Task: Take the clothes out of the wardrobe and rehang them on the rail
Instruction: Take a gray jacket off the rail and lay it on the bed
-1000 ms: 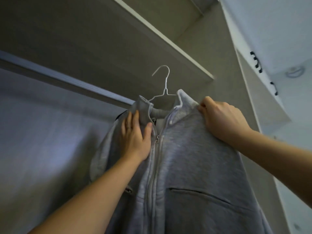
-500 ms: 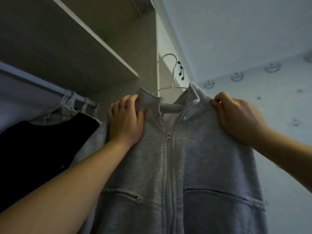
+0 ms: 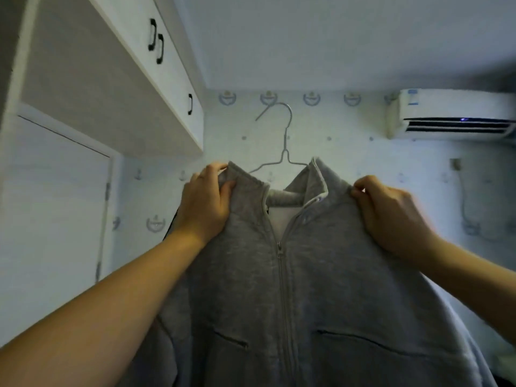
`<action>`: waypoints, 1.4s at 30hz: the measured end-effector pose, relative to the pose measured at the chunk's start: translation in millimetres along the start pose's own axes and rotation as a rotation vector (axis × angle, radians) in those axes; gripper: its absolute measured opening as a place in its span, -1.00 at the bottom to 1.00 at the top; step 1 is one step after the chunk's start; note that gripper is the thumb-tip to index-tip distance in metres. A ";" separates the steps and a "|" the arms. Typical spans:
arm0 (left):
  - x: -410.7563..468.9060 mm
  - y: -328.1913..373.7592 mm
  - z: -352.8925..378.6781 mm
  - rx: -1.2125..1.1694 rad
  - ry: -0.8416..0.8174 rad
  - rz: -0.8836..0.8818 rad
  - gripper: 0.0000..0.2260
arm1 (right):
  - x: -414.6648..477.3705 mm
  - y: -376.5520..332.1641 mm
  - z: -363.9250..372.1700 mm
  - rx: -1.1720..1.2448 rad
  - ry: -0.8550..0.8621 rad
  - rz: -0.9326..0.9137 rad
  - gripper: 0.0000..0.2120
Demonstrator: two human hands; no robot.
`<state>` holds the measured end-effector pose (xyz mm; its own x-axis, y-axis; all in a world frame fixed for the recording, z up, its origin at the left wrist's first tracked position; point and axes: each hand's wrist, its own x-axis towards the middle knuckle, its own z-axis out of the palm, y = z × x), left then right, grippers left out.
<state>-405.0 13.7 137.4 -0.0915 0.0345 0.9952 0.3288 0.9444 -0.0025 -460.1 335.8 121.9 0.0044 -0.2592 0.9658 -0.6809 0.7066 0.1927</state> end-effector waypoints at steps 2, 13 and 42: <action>-22.1 11.7 48.0 -0.028 -0.037 -0.018 -0.69 | -34.7 26.8 0.1 -0.013 -0.040 0.043 -0.79; -145.5 34.4 295.9 -0.191 -0.303 -0.059 -0.69 | -218.6 128.1 50.1 -0.054 -0.298 0.410 -0.90; -455.3 195.7 818.5 -0.615 -1.134 0.063 -0.57 | -611.4 375.9 151.8 -0.355 -0.858 1.394 -0.82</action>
<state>-1068.3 450.5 -396.2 -0.7027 0.6161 0.3558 0.7102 0.6366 0.3004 -829.9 659.9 -422.5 -0.8761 0.4762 0.0755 0.3694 0.7635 -0.5298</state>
